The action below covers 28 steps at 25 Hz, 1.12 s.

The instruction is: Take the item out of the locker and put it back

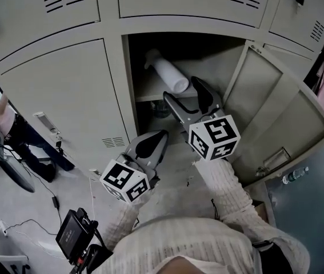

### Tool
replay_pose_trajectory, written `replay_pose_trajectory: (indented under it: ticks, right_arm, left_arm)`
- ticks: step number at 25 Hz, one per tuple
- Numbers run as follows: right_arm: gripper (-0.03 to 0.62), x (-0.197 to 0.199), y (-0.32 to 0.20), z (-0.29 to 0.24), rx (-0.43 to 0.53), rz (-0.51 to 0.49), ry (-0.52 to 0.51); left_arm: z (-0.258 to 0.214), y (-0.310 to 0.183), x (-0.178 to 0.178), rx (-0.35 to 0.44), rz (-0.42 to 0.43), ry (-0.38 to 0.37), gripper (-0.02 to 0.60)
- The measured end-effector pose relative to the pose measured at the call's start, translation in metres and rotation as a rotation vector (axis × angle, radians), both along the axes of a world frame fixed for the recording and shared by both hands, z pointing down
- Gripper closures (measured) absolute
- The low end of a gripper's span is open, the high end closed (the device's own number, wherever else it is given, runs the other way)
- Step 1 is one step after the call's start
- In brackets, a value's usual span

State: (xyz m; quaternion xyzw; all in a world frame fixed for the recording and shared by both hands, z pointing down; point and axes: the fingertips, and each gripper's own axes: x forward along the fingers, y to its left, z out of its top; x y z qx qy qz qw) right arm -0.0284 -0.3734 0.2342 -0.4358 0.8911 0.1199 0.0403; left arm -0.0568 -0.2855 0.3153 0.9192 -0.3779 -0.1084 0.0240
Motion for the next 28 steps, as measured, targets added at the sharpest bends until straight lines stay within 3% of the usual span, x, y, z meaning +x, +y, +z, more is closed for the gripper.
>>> replay_pose_trajectory:
  ticks: [4,11,16,23,28]
  right_arm:
    - [0.215,-0.002,-0.013,0.002,-0.027,0.031,0.039]
    - [0.217,-0.011,-0.036,0.009,-0.111,0.089,0.186]
    - [0.246,-0.015,-0.049,0.017,-0.201,0.078,0.216]
    - [0.321,-0.012,-0.054,0.021,-0.198,0.126,0.292]
    - [0.319,-0.013,-0.051,0.021,-0.157,0.115,0.295]
  left_arm:
    - [0.002,-0.001,0.0,-0.002,0.011,0.009,0.574]
    - [0.003,-0.005,-0.009,-0.004,0.002,0.03,0.574]
    - [0.001,-0.007,-0.013,-0.001,-0.002,0.049,0.574]
    - [0.004,-0.01,-0.017,-0.016,-0.007,0.06,0.574]
    - [0.008,-0.008,-0.013,-0.026,0.004,0.073,0.574]
